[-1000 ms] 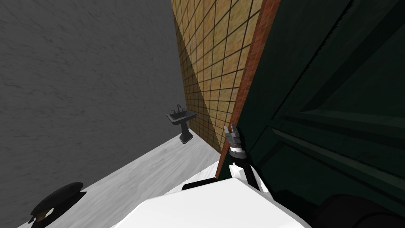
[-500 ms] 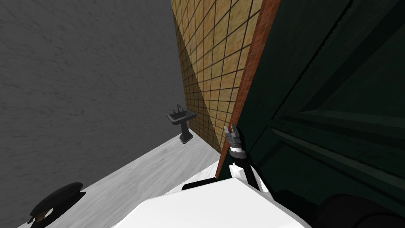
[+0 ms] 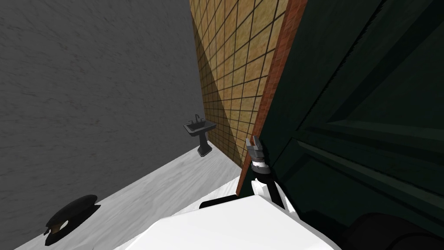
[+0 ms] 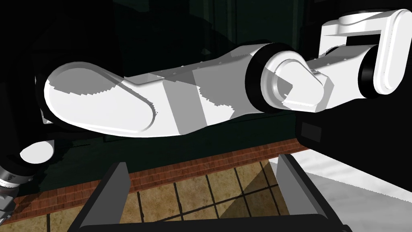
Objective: Push the door open
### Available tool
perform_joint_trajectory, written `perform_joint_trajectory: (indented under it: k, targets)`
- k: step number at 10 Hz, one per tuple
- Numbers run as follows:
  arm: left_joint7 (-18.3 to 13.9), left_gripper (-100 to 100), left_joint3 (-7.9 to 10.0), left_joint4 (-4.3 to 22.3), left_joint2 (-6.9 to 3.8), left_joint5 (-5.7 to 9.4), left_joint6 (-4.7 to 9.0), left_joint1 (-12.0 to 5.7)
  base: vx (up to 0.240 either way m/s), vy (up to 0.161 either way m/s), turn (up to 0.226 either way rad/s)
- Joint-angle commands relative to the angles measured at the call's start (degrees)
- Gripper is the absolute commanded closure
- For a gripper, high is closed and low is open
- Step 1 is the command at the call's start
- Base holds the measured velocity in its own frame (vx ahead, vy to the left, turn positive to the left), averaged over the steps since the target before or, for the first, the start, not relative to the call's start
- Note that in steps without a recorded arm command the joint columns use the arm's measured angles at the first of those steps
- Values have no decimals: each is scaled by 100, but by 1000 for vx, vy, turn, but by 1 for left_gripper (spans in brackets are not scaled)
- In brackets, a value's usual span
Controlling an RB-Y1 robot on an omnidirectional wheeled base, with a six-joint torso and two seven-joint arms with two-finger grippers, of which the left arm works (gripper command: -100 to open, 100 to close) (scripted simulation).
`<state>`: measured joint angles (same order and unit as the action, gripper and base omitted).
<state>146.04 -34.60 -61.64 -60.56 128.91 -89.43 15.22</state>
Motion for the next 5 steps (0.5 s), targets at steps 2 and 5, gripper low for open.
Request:
perform_joint_trajectory:
  k: [2, 5]
  targets:
    - [3, -100, 2, 1, -3, 1, -3, 0, -9, -4, 12]
    - [3, -100, 2, 1, -3, 1, -3, 0, 0, 0, 0]
